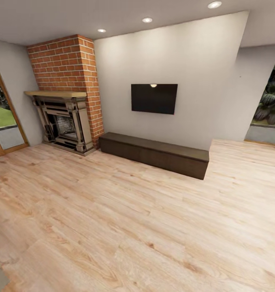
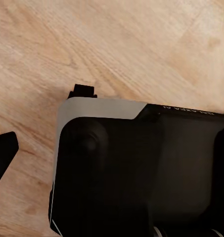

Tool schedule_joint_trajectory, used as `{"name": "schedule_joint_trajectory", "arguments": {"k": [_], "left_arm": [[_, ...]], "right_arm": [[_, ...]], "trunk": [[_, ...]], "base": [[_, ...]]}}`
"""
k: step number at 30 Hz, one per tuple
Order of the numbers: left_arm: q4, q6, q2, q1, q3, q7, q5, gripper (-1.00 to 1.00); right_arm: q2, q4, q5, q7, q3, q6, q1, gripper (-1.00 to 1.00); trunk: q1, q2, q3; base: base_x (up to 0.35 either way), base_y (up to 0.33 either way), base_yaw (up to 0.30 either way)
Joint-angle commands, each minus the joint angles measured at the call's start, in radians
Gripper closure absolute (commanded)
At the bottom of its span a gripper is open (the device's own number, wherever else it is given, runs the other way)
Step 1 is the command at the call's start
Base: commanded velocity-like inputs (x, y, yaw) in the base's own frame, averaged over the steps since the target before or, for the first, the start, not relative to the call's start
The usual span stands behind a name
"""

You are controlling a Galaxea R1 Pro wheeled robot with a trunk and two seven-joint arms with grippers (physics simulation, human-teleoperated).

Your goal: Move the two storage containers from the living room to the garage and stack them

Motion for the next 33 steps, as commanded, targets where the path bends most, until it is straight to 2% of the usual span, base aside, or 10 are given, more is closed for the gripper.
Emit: {"name": "schedule_joint_trajectory", "arguments": {"k": [1,19,33], "left_arm": [[0.000,0.005,0.000,-0.001,-0.001,-0.004,0.010,-1.00],[0.000,0.005,0.000,-0.001,-0.001,-0.004,0.010,-1.00],[0.000,0.005,0.000,-0.001,-0.001,-0.004,0.010,-1.00]], "right_arm": [[0.001,0.003,-0.009,-0.001,0.008,-0.005,-0.001,-1.00],[0.002,0.003,-0.009,-0.001,0.008,-0.005,-0.001,-1.00],[0.002,0.003,-0.012,-0.002,0.008,-0.005,-0.001,-1.00]], "trunk": [[0.001,-0.001,-0.001],[0.001,-0.001,-0.001],[0.001,-0.001,-0.001]], "base": [[0.322,0.000,0.000],[0.322,0.000,0.004],[0.322,0.000,0.246]]}}
